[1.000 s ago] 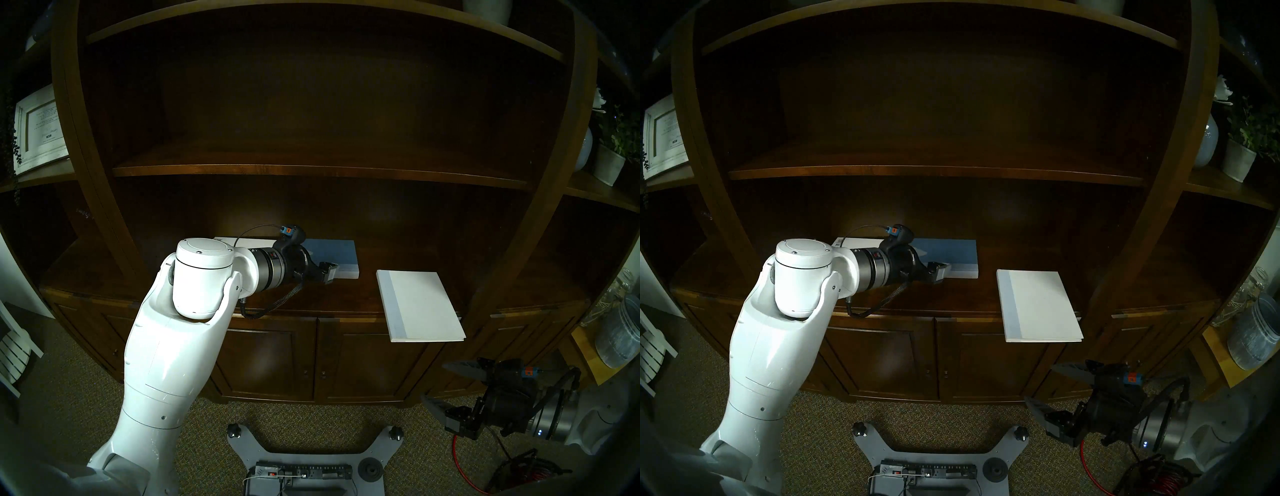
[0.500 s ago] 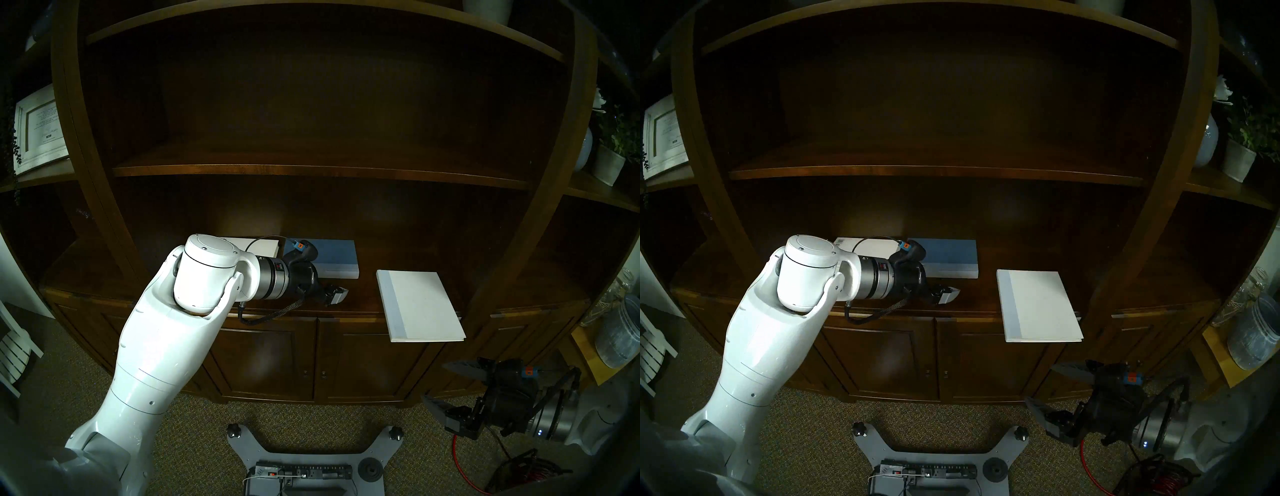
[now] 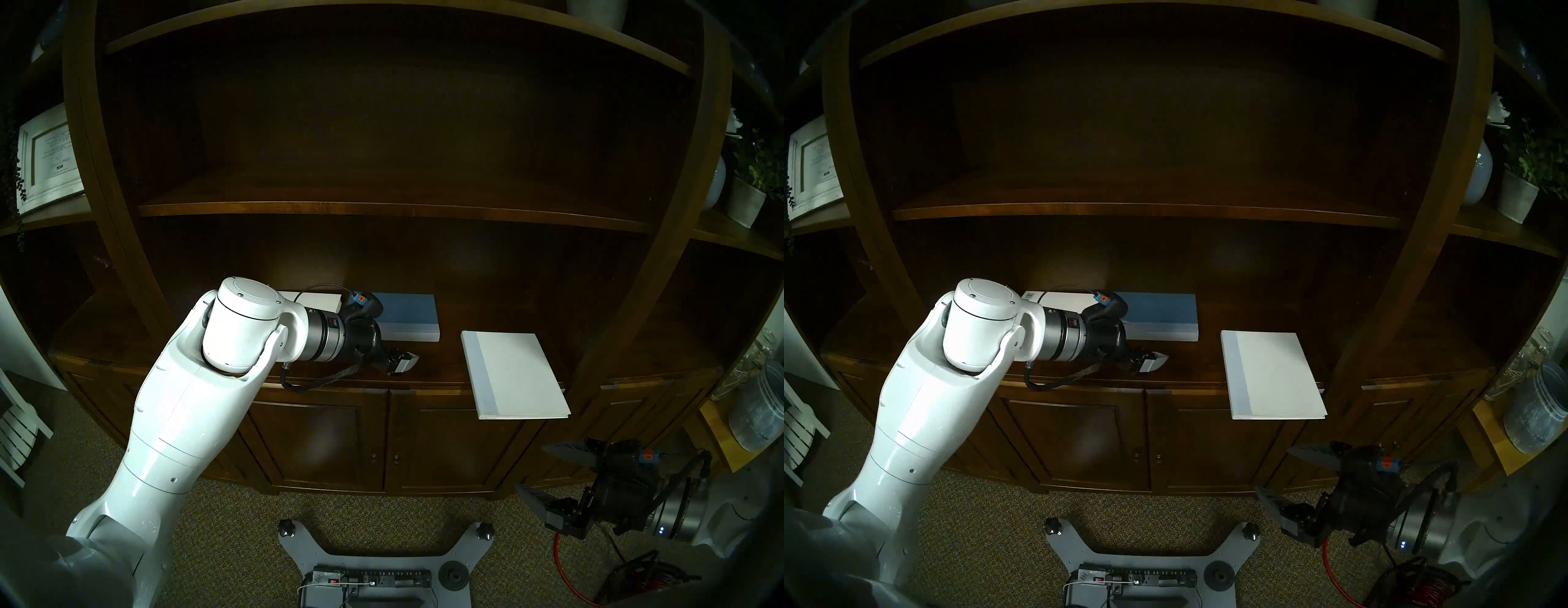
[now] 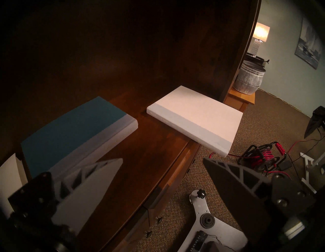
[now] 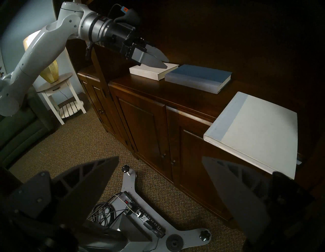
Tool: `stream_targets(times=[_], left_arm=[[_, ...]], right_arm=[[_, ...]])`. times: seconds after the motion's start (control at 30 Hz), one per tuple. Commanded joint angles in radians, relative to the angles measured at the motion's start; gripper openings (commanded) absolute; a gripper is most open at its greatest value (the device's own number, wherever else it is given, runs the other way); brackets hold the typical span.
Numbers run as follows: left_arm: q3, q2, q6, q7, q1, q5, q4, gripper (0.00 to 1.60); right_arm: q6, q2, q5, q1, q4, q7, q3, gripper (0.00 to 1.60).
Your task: Close the books and align them horizontally on the shelf
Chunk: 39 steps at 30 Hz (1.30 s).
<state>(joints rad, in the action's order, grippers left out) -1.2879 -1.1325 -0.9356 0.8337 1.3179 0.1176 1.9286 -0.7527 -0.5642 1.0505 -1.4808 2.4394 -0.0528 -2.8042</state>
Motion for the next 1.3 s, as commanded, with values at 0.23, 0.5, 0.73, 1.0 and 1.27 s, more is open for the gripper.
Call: stream_targets(times=[0.23,0.5,0.73,1.0,1.27], left_arm=[[0.000,0.004,0.018,0.023,-0.046,0.004,0.010,1.60],[0.000,0.005,0.021,0.031,-0.049,0.002,0.007,1.60],[0.001,0.006,0.024,0.039,-0.053,0.000,0.004,1.60],[0.001,0.006,0.026,0.045,-0.055,-0.001,0.001,1.60],[0.001,0.005,0.026,0.047,-0.054,-0.002,0.000,1.60]], right_arm=[[0.021,0.036,0.021,0.004,0.004,0.020,0.029,1.60],[0.099,0.037,0.110,0.028,0.004,0.008,0.017,1.60],[0.187,0.039,0.188,0.032,0.004,-0.007,0.041,1.60],[0.362,0.072,0.300,-0.002,0.004,-0.078,0.164,1.60],[0.490,0.092,0.413,-0.014,0.004,-0.189,0.283,1.60]])
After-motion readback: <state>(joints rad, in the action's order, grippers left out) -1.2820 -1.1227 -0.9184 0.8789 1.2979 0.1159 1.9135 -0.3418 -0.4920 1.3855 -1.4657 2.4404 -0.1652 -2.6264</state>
